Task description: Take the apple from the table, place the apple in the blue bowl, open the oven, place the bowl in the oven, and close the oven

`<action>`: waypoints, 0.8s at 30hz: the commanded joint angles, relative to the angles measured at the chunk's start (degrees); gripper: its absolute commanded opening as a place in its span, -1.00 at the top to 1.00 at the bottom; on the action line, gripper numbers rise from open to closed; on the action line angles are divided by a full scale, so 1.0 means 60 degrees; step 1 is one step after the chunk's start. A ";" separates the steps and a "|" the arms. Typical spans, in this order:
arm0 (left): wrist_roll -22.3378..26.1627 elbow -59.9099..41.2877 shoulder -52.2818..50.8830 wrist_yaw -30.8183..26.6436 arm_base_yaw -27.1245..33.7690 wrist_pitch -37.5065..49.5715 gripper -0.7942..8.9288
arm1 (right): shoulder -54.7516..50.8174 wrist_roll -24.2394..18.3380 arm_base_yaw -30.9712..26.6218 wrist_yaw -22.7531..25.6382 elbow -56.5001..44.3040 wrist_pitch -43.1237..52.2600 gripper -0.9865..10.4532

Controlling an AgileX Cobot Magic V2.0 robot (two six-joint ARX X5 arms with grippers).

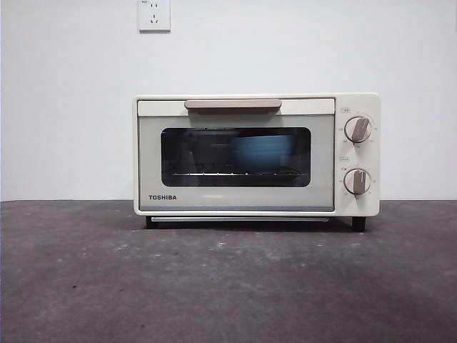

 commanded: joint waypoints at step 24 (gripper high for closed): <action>-0.0018 -0.0226 -0.0007 0.0000 0.0007 0.0073 0.82 | -0.1807 -0.0087 -0.0306 0.0102 -0.3253 0.0641 0.82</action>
